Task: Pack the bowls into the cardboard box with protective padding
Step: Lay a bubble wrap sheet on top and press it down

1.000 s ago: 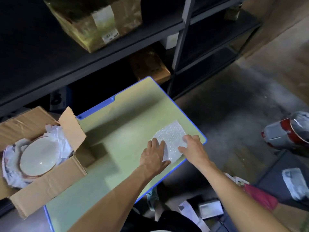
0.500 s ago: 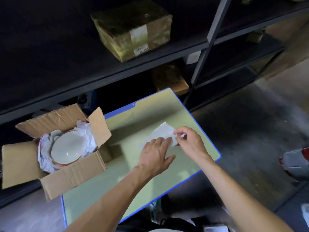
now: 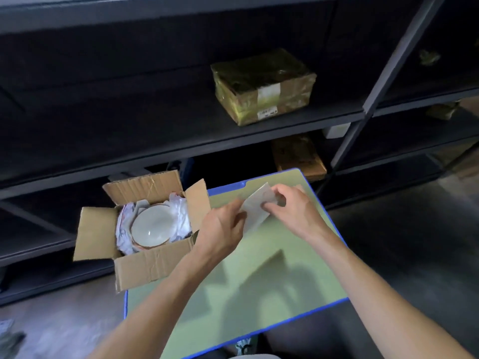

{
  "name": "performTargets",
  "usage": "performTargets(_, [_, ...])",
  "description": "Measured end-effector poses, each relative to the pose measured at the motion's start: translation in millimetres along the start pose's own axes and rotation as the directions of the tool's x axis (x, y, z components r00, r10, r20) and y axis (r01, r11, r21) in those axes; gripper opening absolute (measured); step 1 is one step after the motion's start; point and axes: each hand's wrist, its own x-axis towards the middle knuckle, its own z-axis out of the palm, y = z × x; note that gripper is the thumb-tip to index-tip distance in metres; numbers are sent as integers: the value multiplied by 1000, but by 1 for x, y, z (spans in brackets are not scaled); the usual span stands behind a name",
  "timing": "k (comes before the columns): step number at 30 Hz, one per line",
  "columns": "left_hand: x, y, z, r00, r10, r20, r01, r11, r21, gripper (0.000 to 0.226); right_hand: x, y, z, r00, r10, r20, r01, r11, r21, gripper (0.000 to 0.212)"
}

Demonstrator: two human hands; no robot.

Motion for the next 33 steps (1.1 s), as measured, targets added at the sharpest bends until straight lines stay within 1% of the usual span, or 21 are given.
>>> performTargets(1, [-4,-3,-7,999,-23,-31,22,999,-40,35,5,-7,2,999,-23,22,23,1000,-13,20])
performTargets(2, [-8,-5,-15,997,-55,-59,51,996,-72,35,10,-15,5,998,-46,46,47,999,-16,22])
performTargets(4, [-19,-15,-31,989,-118,-91,109,989,-95,26,19,-35,14,991,-85,108,86,996,-11,28])
performTargets(8, [-40,-42,-62,962,-229,-149,204,965,-163,13,31,-86,36,964,-178,196,179,984,10,18])
performTargets(10, [-50,-58,-77,938,-298,-176,258,941,-218,18,33,-110,50,954,-198,225,201,980,13,14])
performTargets(13, [-65,-83,-96,891,-393,-228,333,907,-259,16,37,-135,72,938,-205,279,206,978,25,11])
performTargets(15, [-73,-98,-106,857,-461,-233,379,867,-323,13,40,-145,84,927,-197,320,198,980,31,11])
performTargets(19, [-84,-122,-124,792,-568,-223,461,796,-392,6,46,-157,106,899,-175,402,176,984,36,8])
performTargets(21, [-87,-132,-131,781,-590,-202,491,781,-385,5,50,-160,114,889,-162,428,160,986,41,11])
performTargets(23, [-90,-142,-136,792,-596,-135,521,774,-360,8,53,-160,122,906,-128,404,121,992,44,12])
performTargets(25, [-91,-152,-137,810,-584,-56,541,780,-314,12,56,-157,129,939,-87,334,70,996,62,15])
performTargets(27, [-91,-159,-136,813,-581,-22,547,777,-311,13,56,-155,135,961,-48,271,24,995,94,20])
performTargets(29, [-90,-168,-135,807,-589,-26,541,757,-367,9,55,-151,141,968,8,251,-43,990,132,28])
performTargets(31, [-88,-175,-136,798,-601,-26,532,725,-437,4,51,-147,146,959,69,274,-121,977,176,34])
performTargets(33, [-87,-182,-137,788,-615,-20,529,695,-487,2,46,-145,150,951,119,284,-181,963,200,37])
